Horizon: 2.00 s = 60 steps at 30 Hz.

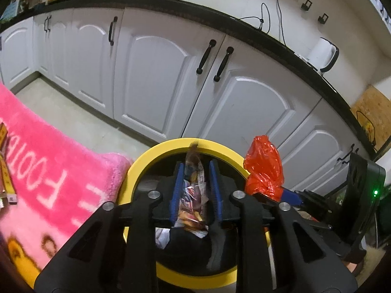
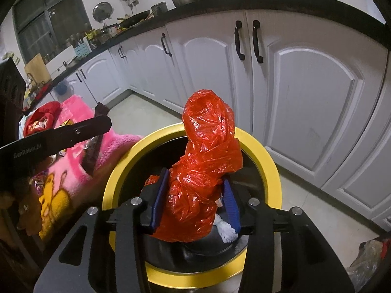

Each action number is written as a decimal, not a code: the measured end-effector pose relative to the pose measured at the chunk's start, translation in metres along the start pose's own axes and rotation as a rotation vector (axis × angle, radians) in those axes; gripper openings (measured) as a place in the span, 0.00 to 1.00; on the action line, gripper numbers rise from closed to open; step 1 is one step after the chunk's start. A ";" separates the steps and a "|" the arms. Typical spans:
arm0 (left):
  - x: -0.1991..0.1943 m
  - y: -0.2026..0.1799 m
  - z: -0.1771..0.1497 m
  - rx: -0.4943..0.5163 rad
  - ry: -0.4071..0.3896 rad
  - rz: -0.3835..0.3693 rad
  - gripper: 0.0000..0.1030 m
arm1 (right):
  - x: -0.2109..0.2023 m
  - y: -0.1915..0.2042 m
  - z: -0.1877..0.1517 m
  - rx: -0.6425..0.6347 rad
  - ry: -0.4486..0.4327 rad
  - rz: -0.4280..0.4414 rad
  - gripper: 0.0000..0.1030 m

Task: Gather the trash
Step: 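Open both tools to drop the wrapper and red bag into the bin, then move both tools back over the remaining trash on the blanket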

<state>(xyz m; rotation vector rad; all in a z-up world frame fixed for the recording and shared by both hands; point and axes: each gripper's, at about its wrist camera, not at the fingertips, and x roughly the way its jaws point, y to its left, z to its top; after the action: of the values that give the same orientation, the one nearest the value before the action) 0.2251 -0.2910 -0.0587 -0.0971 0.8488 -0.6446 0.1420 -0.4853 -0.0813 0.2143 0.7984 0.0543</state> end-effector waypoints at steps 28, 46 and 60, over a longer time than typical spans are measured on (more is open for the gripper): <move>-0.081 0.047 -0.010 -0.101 -0.113 0.174 0.89 | -0.038 0.025 0.018 -0.042 -0.120 -0.009 0.68; -0.188 0.094 -0.033 -0.140 -0.276 0.362 0.89 | -0.064 0.116 0.037 -0.179 -0.158 0.119 0.70; -0.244 0.133 -0.051 -0.192 -0.368 0.449 0.89 | -0.063 0.179 0.047 -0.260 -0.156 0.165 0.70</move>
<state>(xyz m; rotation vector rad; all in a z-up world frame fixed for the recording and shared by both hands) 0.1351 -0.0371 0.0266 -0.1856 0.5456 -0.1138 0.1376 -0.3268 0.0328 0.0366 0.6101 0.2925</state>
